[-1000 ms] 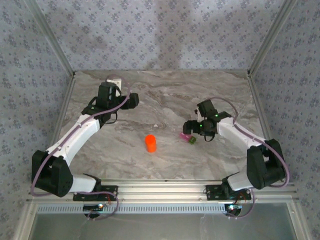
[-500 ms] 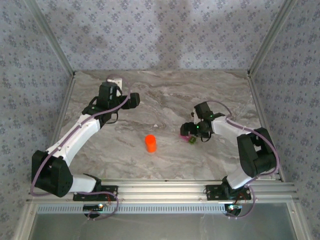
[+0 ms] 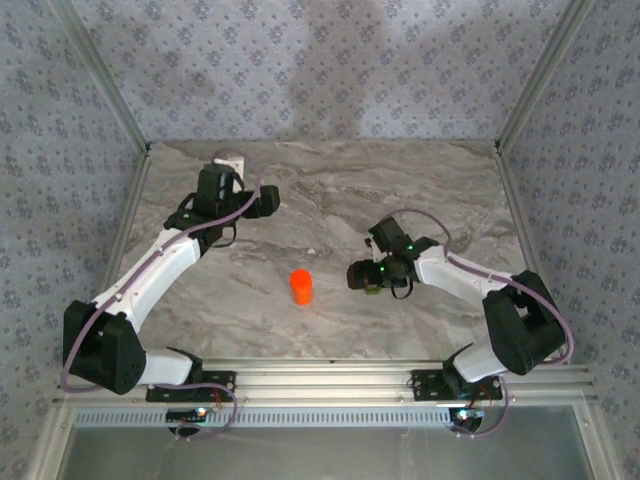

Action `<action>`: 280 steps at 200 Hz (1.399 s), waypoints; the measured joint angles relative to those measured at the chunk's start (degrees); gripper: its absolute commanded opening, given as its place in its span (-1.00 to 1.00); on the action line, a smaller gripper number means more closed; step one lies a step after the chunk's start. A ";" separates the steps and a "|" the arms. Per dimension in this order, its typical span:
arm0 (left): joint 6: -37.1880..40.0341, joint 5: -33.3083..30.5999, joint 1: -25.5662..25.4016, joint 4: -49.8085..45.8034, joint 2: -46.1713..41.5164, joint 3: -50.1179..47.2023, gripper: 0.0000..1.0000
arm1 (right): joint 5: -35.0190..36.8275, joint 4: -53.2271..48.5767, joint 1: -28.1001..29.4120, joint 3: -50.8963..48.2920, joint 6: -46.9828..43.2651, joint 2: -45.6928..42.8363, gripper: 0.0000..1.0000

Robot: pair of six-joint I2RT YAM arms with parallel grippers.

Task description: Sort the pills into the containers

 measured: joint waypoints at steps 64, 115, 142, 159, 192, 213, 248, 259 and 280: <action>-2.51 0.13 0.00 0.00 0.00 0.00 0.99 | 11.15 -6.93 3.10 4.81 4.59 2.56 0.74; -3.54 0.26 0.00 0.28 0.00 0.00 0.99 | 14.03 -7.30 6.32 6.27 10.36 8.24 0.53; -3.91 0.98 0.00 0.52 0.00 0.00 0.99 | 14.88 -7.10 6.58 6.27 12.92 9.99 0.43; -3.98 1.27 0.00 0.57 0.00 0.00 0.99 | 15.04 -6.88 6.58 6.27 13.79 11.32 0.37; -3.98 1.44 0.00 0.76 0.07 0.00 1.00 | 15.17 -6.82 6.84 6.27 14.47 11.91 0.30; -3.98 1.44 0.00 1.09 0.33 0.00 0.99 | 15.17 -6.82 6.91 6.25 14.69 11.91 0.29; -4.00 1.46 0.00 1.22 0.48 0.00 0.99 | 15.19 -6.82 6.91 6.23 14.69 11.91 0.29; -4.00 1.49 0.00 1.36 0.50 0.00 0.99 | 15.19 -6.82 6.88 6.23 14.69 11.91 0.29; -4.02 1.88 0.00 1.60 0.61 0.00 0.99 | 15.19 -6.82 6.88 6.23 14.67 11.91 0.27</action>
